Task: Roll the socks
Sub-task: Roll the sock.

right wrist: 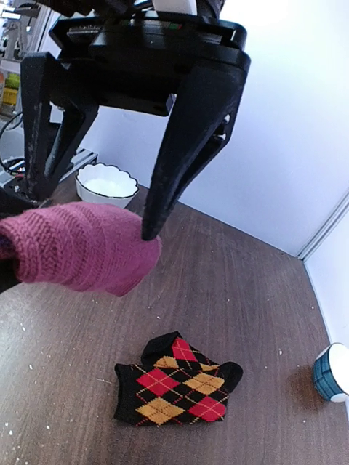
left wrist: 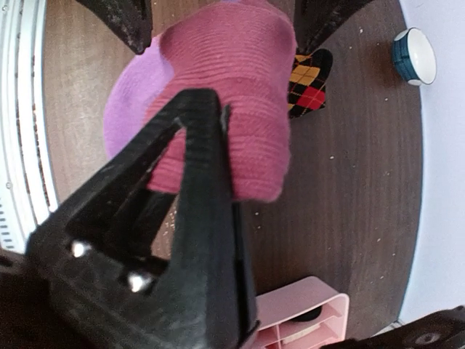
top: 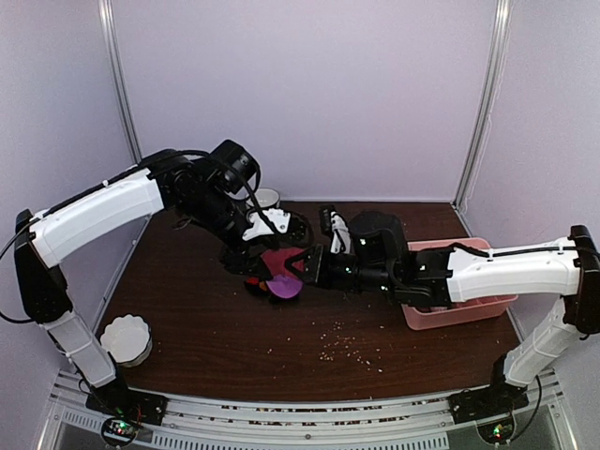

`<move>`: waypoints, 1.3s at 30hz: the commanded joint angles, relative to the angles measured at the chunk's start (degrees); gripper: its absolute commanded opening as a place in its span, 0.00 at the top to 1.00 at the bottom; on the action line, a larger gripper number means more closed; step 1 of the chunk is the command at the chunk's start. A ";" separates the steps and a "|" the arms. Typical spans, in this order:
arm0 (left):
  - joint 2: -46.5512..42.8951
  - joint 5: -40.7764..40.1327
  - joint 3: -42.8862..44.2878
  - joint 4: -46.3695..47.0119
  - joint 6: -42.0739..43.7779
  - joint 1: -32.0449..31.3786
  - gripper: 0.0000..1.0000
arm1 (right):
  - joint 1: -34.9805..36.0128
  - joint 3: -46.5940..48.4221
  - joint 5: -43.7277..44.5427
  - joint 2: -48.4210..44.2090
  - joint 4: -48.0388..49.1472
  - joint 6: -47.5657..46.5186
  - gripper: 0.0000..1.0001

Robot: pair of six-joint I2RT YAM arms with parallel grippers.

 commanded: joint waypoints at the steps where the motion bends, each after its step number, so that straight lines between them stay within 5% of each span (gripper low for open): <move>1: -3.89 -7.24 -2.64 8.84 -0.41 -0.19 0.32 | -0.07 1.12 1.43 0.87 2.05 9.35 1.00; 11: -4.05 -11.67 -7.22 11.68 1.08 -3.21 0.32 | -0.94 1.26 -2.24 4.63 9.25 24.86 1.00; 18: -4.97 -9.37 -9.36 10.27 1.14 -3.26 0.31 | -0.93 -0.06 -1.22 3.72 11.70 25.33 1.00; 32: -7.34 -21.19 -18.84 22.49 5.88 -3.26 0.32 | -0.87 -2.83 -6.94 6.78 22.98 36.28 1.00; 39: -10.42 -28.73 -23.11 31.62 7.28 -3.18 0.46 | -0.46 -3.35 -9.50 9.12 26.60 39.83 1.00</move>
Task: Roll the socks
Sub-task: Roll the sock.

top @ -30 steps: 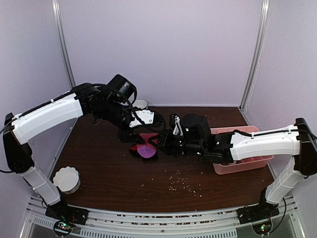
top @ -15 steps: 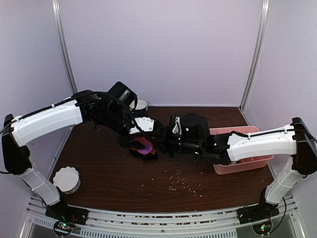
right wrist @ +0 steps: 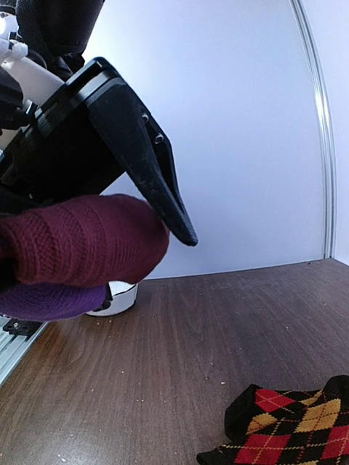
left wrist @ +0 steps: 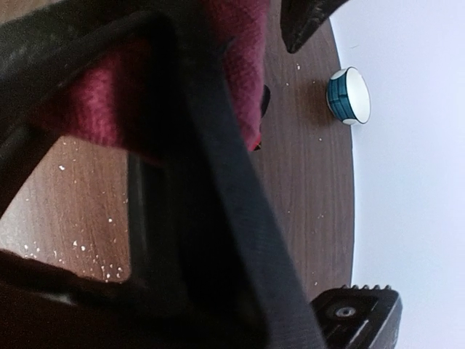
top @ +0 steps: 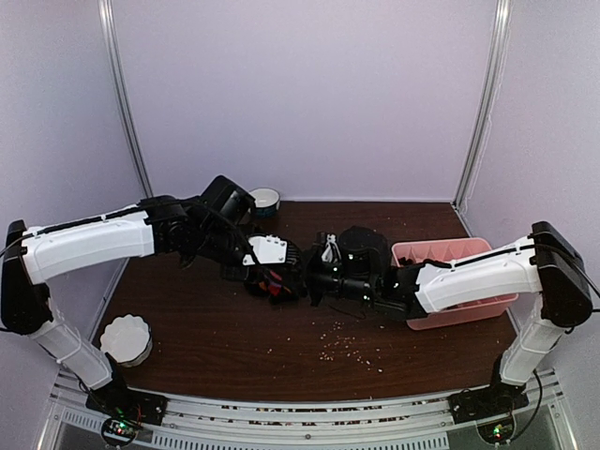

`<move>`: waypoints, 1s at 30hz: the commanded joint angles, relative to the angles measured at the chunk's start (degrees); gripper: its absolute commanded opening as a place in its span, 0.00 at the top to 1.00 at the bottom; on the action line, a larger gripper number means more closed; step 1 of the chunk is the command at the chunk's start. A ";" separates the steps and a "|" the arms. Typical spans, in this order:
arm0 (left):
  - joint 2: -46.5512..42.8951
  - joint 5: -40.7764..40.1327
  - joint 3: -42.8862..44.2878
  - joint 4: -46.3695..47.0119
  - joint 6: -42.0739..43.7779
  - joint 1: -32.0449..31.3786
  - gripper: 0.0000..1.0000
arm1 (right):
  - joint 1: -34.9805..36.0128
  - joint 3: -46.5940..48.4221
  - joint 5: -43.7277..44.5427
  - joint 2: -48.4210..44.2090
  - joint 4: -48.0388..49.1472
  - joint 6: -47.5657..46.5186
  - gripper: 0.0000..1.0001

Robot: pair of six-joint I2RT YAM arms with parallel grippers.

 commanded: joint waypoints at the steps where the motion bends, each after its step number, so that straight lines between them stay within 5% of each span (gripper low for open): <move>1: -2.57 -6.61 -1.12 7.84 2.09 0.00 0.50 | 0.41 0.03 -2.89 0.24 5.61 2.91 1.00; 6: -2.14 -7.24 -0.89 7.70 1.72 0.00 0.77 | 0.42 1.15 -4.50 1.68 6.96 3.60 1.00; 9: -1.97 -5.67 -0.64 5.94 0.56 0.04 1.00 | 0.13 1.25 -5.01 1.07 5.25 0.38 0.79; 16: 4.47 23.79 15.30 -18.37 -6.14 6.74 1.00 | -3.93 -1.35 -2.62 -9.38 -11.51 -24.29 0.42; 20: 10.90 40.37 24.47 -33.21 -6.08 8.77 1.00 | -1.97 -1.57 3.21 -16.22 -20.03 -46.04 0.32; 23: 16.15 50.66 30.68 -42.55 -4.44 10.02 1.00 | 2.81 -3.62 9.57 -21.43 -19.14 -61.60 0.22; 26: 20.68 58.70 35.21 -50.21 -1.89 10.53 1.00 | 5.58 -6.83 11.13 -25.43 -13.99 -70.97 0.00; 30: 22.90 63.17 37.31 -54.74 -0.12 10.64 0.99 | 6.54 -7.56 11.74 -26.48 -11.21 -76.78 0.01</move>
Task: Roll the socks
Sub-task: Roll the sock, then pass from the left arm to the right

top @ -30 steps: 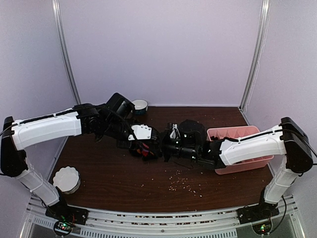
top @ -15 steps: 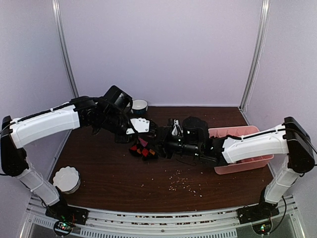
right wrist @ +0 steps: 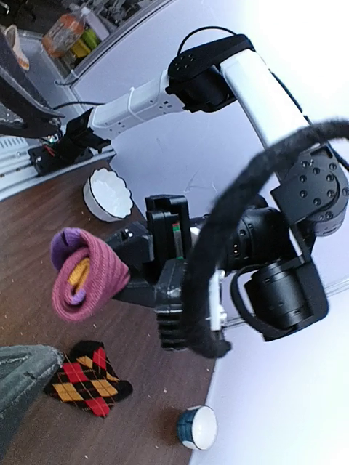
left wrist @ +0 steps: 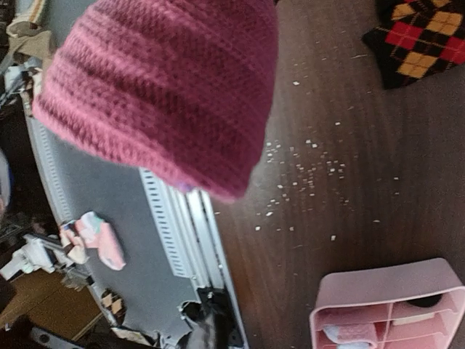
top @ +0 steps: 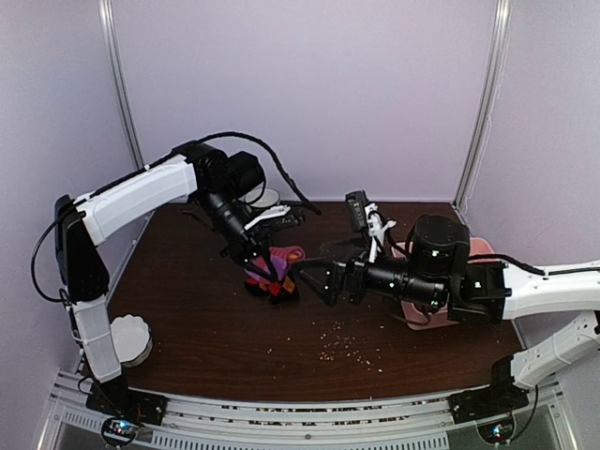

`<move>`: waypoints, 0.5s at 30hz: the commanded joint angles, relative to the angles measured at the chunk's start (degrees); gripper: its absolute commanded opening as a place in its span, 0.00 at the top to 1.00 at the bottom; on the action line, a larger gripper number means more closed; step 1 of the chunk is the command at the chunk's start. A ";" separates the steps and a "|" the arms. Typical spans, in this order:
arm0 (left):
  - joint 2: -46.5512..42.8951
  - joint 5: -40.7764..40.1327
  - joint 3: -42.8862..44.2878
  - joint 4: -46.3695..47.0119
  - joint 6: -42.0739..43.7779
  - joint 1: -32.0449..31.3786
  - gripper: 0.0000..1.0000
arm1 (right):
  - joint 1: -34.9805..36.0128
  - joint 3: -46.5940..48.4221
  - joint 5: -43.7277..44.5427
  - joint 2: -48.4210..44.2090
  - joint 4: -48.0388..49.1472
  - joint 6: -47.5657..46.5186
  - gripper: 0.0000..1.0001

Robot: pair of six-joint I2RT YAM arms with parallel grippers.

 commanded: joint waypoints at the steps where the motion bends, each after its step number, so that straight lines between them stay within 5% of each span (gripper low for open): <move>1: 1.08 12.14 2.80 -10.97 3.40 0.52 0.99 | 0.37 -0.33 4.01 0.26 2.29 -14.47 0.00; 8: 1.30 12.33 1.90 -11.84 4.52 0.52 0.98 | 0.64 6.01 4.32 7.58 -0.46 -14.74 0.00; 15: 1.48 10.82 1.24 -12.07 4.99 0.52 0.99 | 0.31 7.55 -4.93 10.85 3.41 -13.04 0.01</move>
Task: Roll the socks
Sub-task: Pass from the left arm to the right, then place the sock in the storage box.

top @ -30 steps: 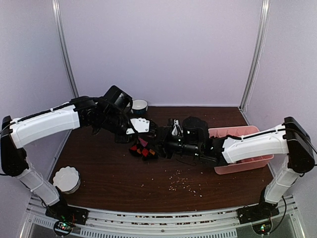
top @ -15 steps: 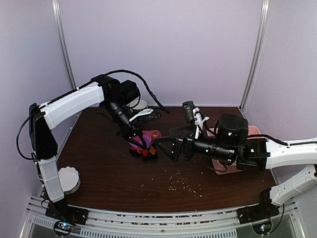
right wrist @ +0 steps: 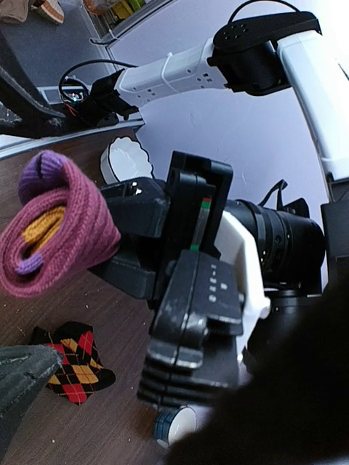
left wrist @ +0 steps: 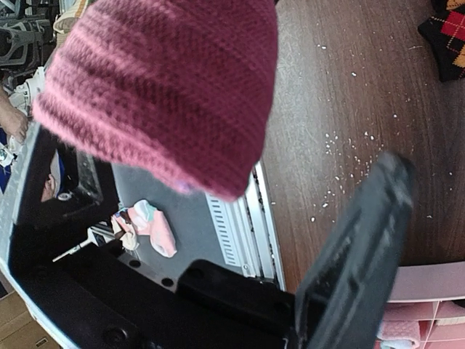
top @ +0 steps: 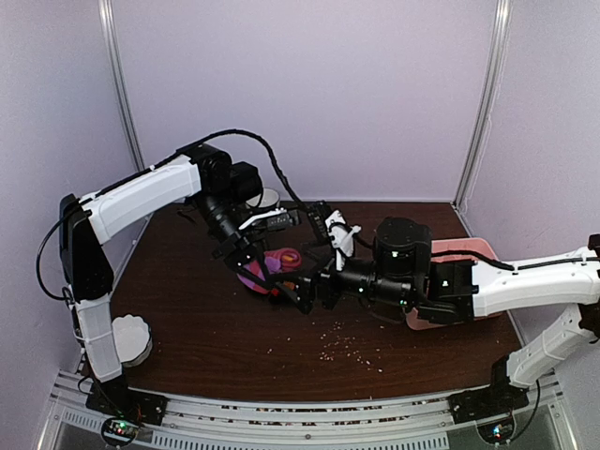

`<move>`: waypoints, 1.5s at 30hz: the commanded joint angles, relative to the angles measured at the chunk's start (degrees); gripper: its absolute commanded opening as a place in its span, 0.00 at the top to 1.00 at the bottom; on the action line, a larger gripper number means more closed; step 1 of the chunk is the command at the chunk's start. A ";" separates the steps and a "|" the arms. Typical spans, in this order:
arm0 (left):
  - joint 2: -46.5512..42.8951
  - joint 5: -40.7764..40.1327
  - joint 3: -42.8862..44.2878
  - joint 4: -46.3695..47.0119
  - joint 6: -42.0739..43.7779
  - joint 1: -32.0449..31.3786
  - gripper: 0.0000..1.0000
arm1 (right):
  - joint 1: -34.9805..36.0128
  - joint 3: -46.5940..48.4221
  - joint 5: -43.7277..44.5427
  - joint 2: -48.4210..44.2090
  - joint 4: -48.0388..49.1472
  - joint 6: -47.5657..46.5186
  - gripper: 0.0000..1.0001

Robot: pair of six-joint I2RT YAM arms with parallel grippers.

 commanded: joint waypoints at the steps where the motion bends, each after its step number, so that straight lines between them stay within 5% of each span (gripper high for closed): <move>1: -0.46 1.42 0.38 -1.43 1.90 0.43 0.99 | 0.00 3.10 -5.47 1.80 1.95 0.24 0.00; 5: -0.46 1.32 0.65 -1.71 2.20 0.43 0.99 | -1.27 3.45 -8.03 3.20 2.92 2.21 0.03; 14: -1.42 4.28 0.68 -3.22 3.92 0.43 0.95 | -5.54 2.96 -13.98 4.74 3.98 7.22 0.58; 19: -1.57 4.49 0.96 -3.22 3.84 0.49 0.86 | -5.55 2.52 -17.01 5.18 7.12 8.07 0.99; 21: -1.75 3.88 0.97 -3.18 3.85 0.79 0.72 | -5.79 2.35 -17.31 4.72 6.21 7.96 1.00; 22: -1.86 3.44 1.03 -3.11 3.74 1.04 0.54 | -6.06 2.05 -17.31 4.19 5.49 7.99 1.00; 23: -1.98 2.80 1.08 -2.95 3.59 1.43 0.12 | -6.50 1.53 -17.30 3.63 4.83 8.07 1.00; 24: -2.00 1.43 0.99 -2.24 2.61 1.95 0.03 | -7.12 0.52 -17.04 2.65 3.29 8.27 1.00; 35: -16.23 -32.55 -14.55 24.65 -14.67 17.91 0.02 | -28.35 -1.92 10.43 -17.39 -38.81 0.17 1.00; 39: -27.32 -54.79 -29.89 43.48 -17.64 23.63 0.02 | -38.44 -2.47 12.30 -19.41 -44.05 -2.54 1.00; 42: -33.70 -56.53 -39.16 53.39 -18.36 28.05 0.02 | -44.57 -2.80 13.13 -17.75 -43.93 -4.36 1.00; 45: -34.70 -51.53 -41.82 50.67 -16.70 29.28 0.02 | -49.51 -3.01 12.94 -14.06 -41.89 -5.12 1.00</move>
